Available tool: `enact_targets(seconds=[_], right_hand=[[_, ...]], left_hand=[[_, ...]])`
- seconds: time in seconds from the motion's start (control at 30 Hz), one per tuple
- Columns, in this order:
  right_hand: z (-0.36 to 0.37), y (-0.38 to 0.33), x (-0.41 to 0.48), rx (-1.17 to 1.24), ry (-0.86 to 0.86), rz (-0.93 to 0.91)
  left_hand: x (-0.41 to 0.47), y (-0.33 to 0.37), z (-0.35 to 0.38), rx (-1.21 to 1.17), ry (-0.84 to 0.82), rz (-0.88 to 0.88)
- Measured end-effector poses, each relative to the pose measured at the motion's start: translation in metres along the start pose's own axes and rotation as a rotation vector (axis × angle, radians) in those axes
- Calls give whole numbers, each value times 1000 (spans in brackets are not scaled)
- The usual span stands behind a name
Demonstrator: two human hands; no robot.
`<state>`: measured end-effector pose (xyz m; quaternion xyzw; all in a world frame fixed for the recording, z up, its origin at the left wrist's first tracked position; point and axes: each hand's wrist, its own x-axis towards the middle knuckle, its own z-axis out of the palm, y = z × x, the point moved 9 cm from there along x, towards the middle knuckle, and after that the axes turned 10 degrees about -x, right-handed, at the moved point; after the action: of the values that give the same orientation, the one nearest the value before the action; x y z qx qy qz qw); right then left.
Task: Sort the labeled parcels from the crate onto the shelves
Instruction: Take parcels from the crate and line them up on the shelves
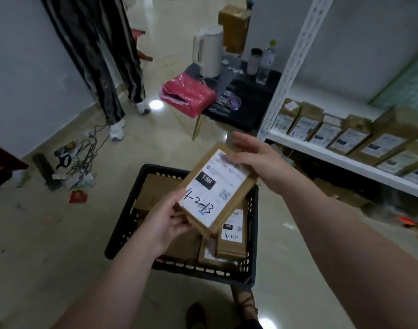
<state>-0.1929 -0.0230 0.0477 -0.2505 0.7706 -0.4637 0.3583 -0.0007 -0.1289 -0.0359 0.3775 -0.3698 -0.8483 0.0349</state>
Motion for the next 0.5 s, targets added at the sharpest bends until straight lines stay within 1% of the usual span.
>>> enact_targets(seconds=[0.03, 0.1, 0.23, 0.37, 0.5], right_hand=[[-11, 3, -8, 88, 85, 24], [-20, 13, -23, 224, 162, 68], [-12, 15, -45, 361, 122, 68], [-20, 11, -61, 498, 203, 55], [-14, 11, -84, 572, 190, 99]], left_hand=[[-2, 3, 8, -47, -19, -9], [-7, 11, 26, -101, -67, -8], [-19, 17, 61, -138, -140, -3], [-30, 16, 81, -169, -200, -1], [-40, 16, 98, -180, -243, 24]])
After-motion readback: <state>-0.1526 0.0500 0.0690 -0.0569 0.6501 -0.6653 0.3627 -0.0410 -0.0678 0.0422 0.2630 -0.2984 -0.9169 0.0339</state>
